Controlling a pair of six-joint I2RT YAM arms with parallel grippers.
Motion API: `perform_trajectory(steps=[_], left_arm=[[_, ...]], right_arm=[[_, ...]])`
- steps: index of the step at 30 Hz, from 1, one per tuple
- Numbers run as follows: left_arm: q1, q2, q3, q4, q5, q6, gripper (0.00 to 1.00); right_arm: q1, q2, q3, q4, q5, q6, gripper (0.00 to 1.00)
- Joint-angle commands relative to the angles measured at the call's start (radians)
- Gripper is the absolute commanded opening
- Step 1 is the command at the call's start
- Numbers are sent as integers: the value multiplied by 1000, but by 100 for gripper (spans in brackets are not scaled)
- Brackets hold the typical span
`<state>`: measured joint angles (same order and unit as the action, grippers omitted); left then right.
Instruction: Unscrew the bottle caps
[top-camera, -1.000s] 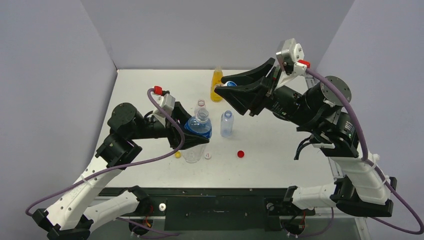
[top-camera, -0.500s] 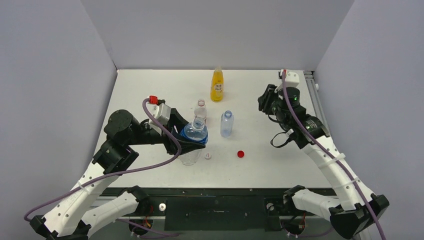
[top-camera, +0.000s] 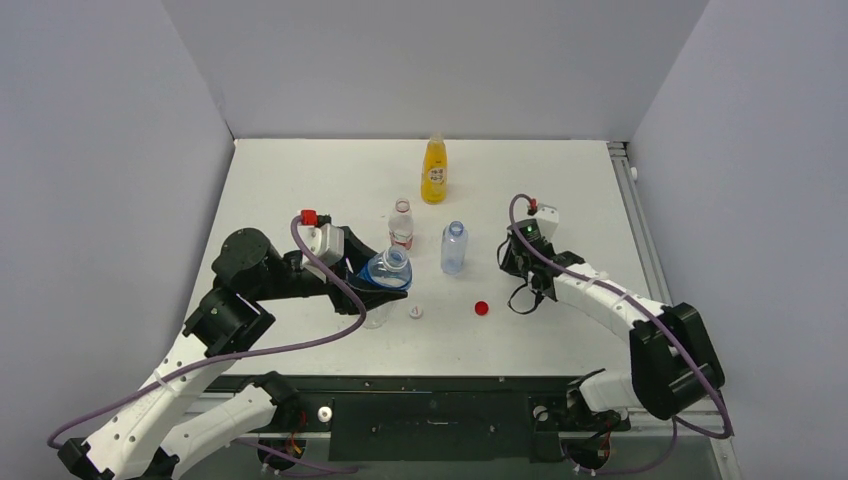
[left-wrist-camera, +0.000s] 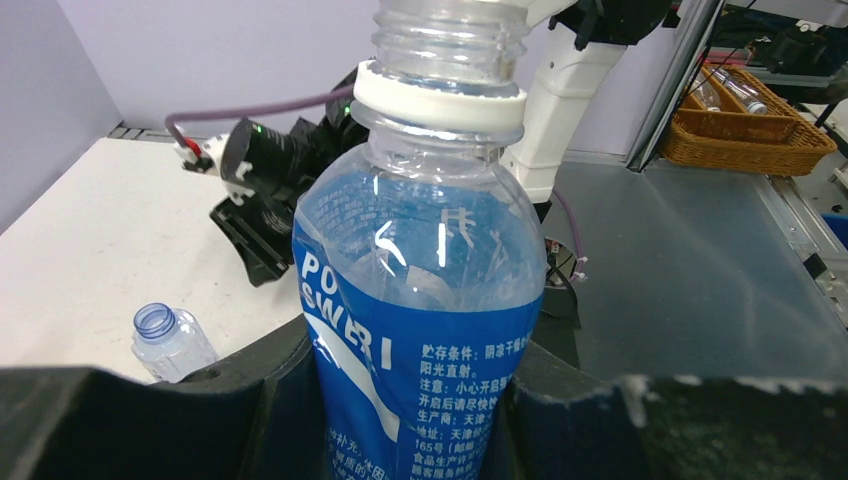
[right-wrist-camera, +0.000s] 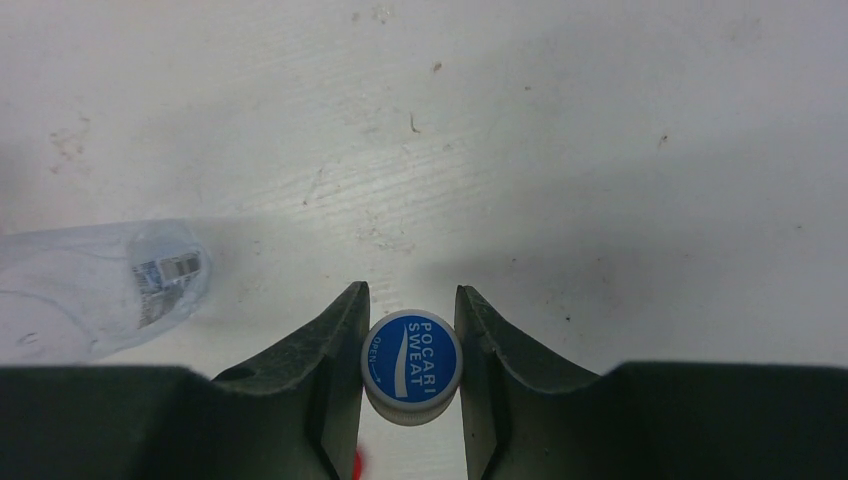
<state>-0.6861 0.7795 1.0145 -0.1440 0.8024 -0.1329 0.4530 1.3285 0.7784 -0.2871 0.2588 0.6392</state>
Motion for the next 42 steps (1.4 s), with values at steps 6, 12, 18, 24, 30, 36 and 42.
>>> perform_trajectory(steps=[6,12,18,24,30,36,42], left_arm=[[-6,-21,15,-1,-38,41,34],[-5,-22,13,3,-53,38,37],[-6,-7,19,15,-54,31,41],[-6,5,18,40,-65,19,46],[-7,21,20,57,-96,1,57],[-7,33,7,76,-125,-27,74],[-7,49,6,100,-148,-65,76]], right_arm=[[24,142,-87,251,25,114,9],[42,172,-129,279,4,139,44],[53,104,-127,225,4,130,66],[52,-94,-3,69,3,82,67],[58,-280,267,-125,-63,-2,71],[164,-298,595,-197,-221,-93,80],[383,-217,804,-147,-389,-135,81]])
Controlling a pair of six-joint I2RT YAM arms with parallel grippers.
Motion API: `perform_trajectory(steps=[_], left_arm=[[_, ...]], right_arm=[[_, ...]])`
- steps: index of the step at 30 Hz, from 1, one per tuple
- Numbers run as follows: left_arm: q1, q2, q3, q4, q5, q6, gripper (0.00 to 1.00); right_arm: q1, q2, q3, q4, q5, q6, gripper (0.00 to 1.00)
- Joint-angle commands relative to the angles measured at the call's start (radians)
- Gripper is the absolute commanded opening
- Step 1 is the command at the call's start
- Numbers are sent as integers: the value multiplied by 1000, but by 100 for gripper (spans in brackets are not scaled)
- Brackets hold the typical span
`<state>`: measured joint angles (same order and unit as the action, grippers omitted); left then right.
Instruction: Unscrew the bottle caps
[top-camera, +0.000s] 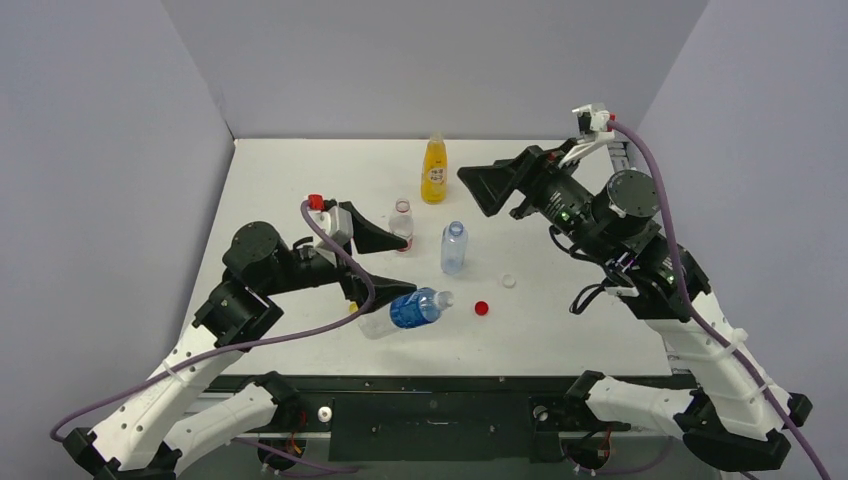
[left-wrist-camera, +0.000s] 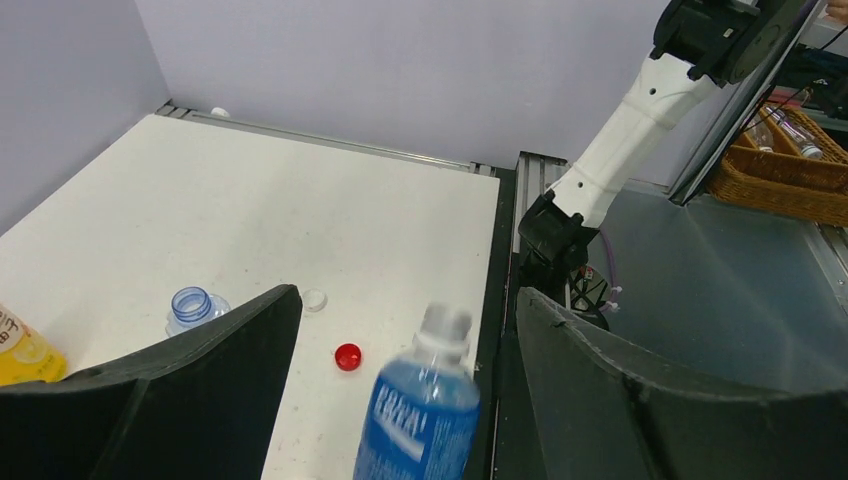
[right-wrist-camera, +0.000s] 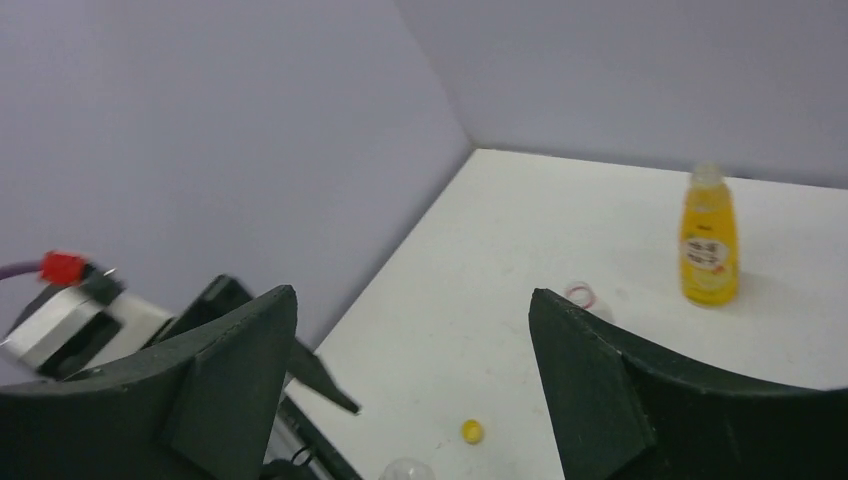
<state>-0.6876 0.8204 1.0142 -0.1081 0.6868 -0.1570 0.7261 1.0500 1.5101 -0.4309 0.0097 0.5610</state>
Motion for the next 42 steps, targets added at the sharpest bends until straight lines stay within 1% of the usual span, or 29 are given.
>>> perform_trajectory(steps=[1,2,3,5,8,9,10,11,12,13,14,16,18,19,21,23,25,26,30,34,36,38,39,42], left_arm=[[-6,9,6,67,-35,-45,75],[-5,12,4,68,-35,-46,71],[-4,9,2,69,-33,-43,66],[0,5,-6,64,-49,-35,59],[8,4,-25,30,-79,10,55],[10,10,-26,-6,-75,59,55],[10,13,-29,-30,-50,146,54],[8,18,-32,-90,-22,197,56],[5,21,-44,-147,-15,286,58],[-5,30,-59,-175,-7,330,60],[-12,37,-65,-247,-4,441,62],[-50,66,-77,-329,-32,566,66],[-79,93,-90,-359,-89,613,69],[-85,109,-90,-359,-126,613,74],[-88,128,-80,-361,-164,591,76],[-88,142,-75,-363,-163,566,77],[-99,156,-89,-345,-140,553,80],[-124,162,-95,-313,-144,550,81],[-183,231,-106,-254,-201,598,82],[-185,272,-78,-262,-238,585,83],[-188,274,-89,-278,-219,623,87],[-211,281,-111,-260,-219,695,89],[-238,288,-117,-236,-227,755,89],[-285,365,-110,-210,-261,866,89]], right_arm=[[133,69,99,5,-148,-74,81],[179,85,110,5,-147,-83,81],[198,94,131,-18,-122,-99,81],[222,113,137,-51,-79,-107,82],[224,102,86,-74,-9,-111,82],[222,98,78,-84,34,-111,82],[216,86,60,-88,54,-110,82],[210,80,51,-96,80,-109,82],[193,68,33,-100,90,-100,82],[184,61,20,-107,115,-91,82],[156,44,-15,-106,127,-70,82],[102,18,-76,-97,129,-29,82],[47,5,-126,-99,139,6,81],[26,1,-142,-112,147,14,81],[8,-8,-185,-131,163,31,81],[3,-18,-227,-162,203,50,81],[1,-41,-279,-185,234,85,81],[1,-49,-319,-194,256,117,81],[-1,-106,-417,-211,316,185,81],[-28,-148,-488,-210,329,223,81],[-36,-158,-517,-216,320,239,81],[-39,-162,-549,-229,318,265,81],[-39,-165,-578,-234,315,294,81],[-40,-189,-671,-230,317,358,80]])
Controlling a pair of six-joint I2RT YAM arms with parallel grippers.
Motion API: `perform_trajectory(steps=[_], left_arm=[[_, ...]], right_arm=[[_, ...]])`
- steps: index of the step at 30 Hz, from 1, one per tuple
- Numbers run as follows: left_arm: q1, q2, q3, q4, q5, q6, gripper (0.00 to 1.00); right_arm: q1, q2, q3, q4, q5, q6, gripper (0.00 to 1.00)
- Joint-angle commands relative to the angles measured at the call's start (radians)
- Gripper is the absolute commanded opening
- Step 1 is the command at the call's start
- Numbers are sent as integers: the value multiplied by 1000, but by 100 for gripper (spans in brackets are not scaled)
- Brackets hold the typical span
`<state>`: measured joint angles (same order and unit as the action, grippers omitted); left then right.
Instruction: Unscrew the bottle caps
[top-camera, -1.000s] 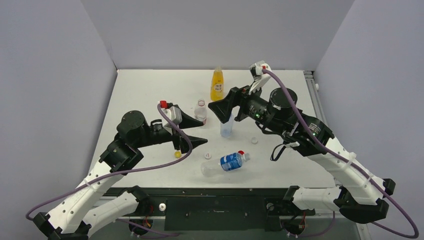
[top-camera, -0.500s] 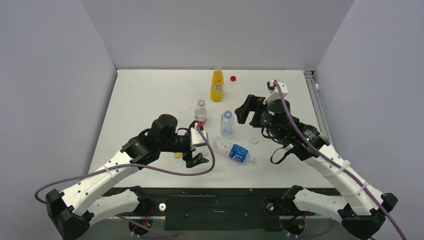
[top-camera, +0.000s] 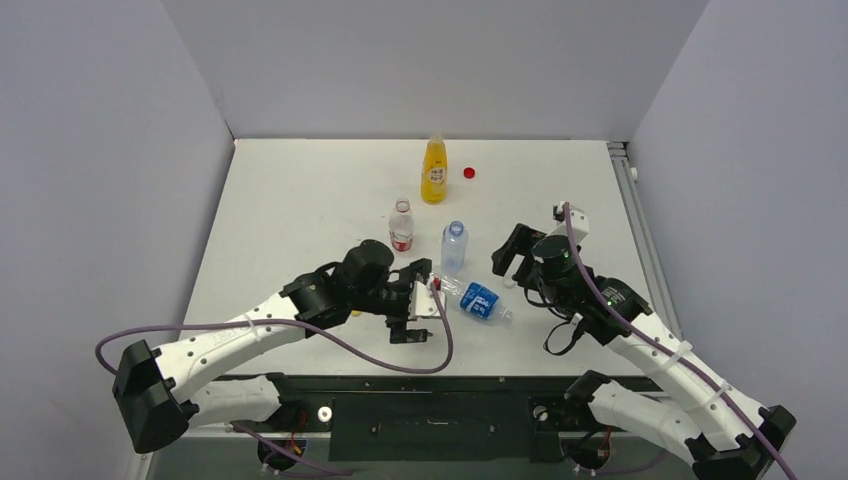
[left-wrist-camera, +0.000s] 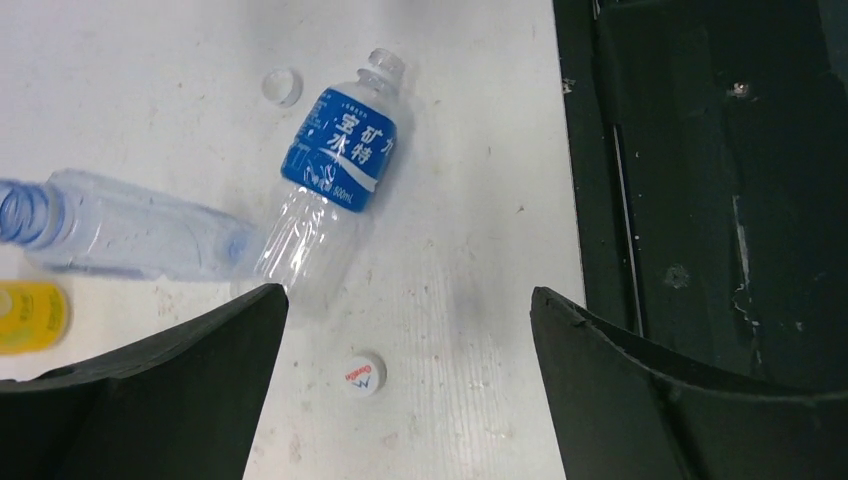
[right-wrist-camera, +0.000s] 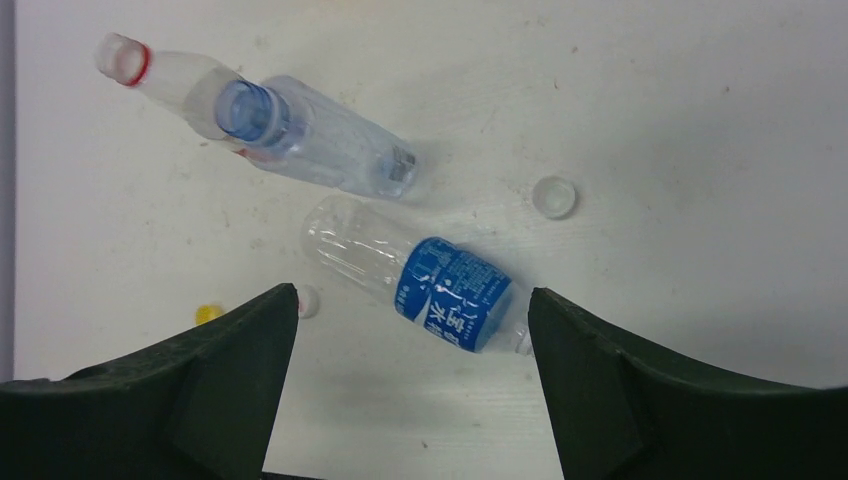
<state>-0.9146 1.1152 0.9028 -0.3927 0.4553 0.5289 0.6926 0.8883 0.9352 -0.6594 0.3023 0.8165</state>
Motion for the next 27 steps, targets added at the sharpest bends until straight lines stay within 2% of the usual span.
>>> perform_trajectory(steps=[1,5,10,16,21,23,27], left_arm=[[-83,87,8,80,-35,229,89],[-148,234,71,105,-74,345,89],[-193,414,189,87,-109,423,89],[-201,584,293,135,-199,408,88],[-213,699,372,68,-289,371,84],[-210,722,381,44,-296,348,82],[-207,727,338,94,-311,326,80]], right_arm=[[-6,-36,-113,2,36,127,80],[-21,-115,-178,-2,70,180,80],[-51,-196,-151,-49,103,178,80],[-88,-247,-106,-89,89,156,81],[-120,-283,-111,-97,55,145,81],[-132,-292,-111,-99,42,138,82],[-162,-303,-111,-96,-4,126,82]])
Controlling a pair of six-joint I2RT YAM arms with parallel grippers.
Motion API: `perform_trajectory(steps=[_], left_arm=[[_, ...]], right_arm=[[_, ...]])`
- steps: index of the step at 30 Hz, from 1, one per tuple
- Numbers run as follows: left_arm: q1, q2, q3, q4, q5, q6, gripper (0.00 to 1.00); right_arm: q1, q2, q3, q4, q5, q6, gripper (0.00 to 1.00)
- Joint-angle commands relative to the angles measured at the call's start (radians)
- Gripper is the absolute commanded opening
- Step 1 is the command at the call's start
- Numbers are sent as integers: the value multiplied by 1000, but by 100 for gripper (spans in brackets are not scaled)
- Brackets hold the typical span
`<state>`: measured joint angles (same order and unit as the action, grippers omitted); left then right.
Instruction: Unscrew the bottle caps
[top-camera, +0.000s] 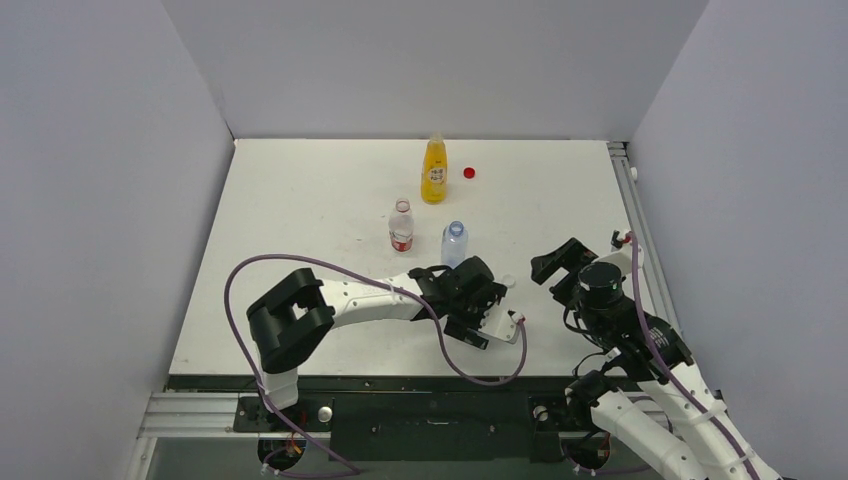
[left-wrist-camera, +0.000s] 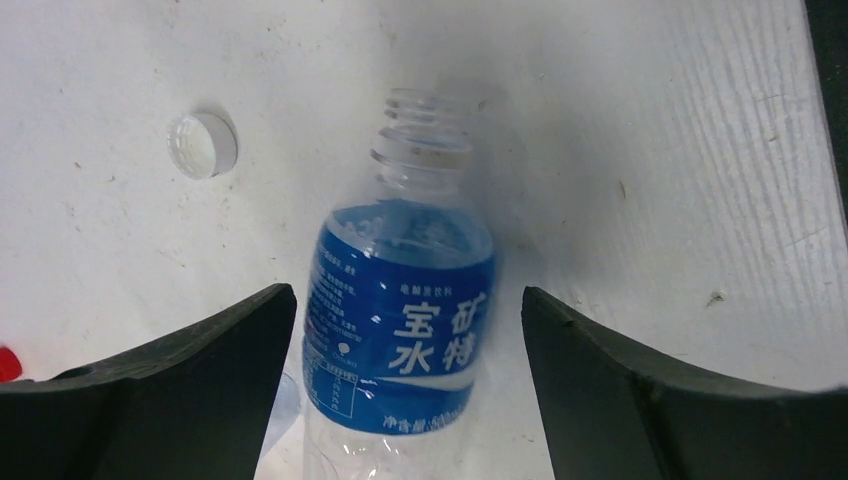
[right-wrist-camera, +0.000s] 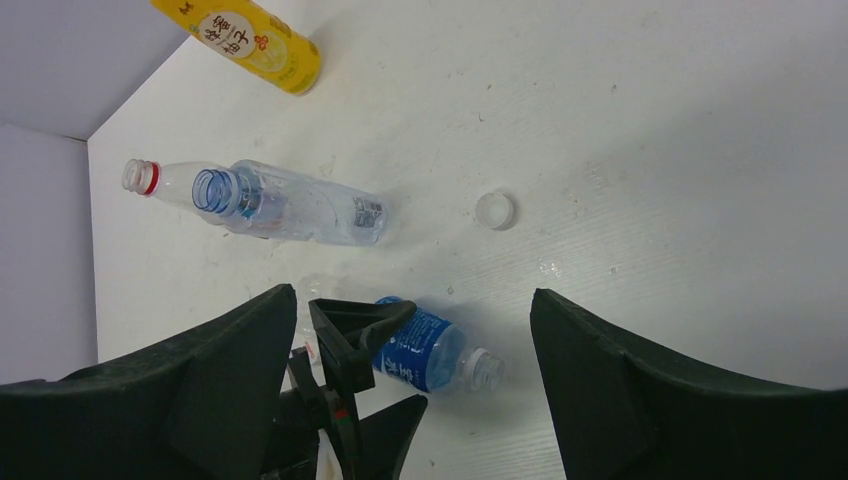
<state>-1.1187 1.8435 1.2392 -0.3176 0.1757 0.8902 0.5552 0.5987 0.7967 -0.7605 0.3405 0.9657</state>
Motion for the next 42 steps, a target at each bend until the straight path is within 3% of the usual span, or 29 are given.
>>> perform_trajectory(steps=[1,7,10,15,17,20,23,28,31,36,42], left_arm=[[-3,1,-6,23,-32,-41,79],[11,32,7,25,-10,-80,75],[21,32,19,-31,36,-84,67],[32,32,21,-101,115,-90,63],[33,30,20,-111,130,-89,56],[34,15,33,-91,149,-92,34],[34,-33,69,-55,159,-128,31],[39,-173,136,18,139,-330,26],[54,-270,138,88,138,-506,25],[73,-444,102,184,107,-676,22],[147,-514,71,297,48,-949,18]], right_arm=[[-32,-15,27,7,-47,-26,82],[-69,-15,27,12,-83,-47,82],[-84,-15,24,16,-101,-52,82],[-108,-11,6,36,-134,-53,82],[-113,-8,-2,48,-147,-47,82],[-115,-10,-14,72,-163,-40,82],[-115,-14,-18,100,-184,-33,82],[-115,-6,22,142,-204,-44,84],[-115,18,84,158,-218,-67,84],[-114,61,195,212,-277,-103,84],[-69,131,284,315,-377,-133,81]])
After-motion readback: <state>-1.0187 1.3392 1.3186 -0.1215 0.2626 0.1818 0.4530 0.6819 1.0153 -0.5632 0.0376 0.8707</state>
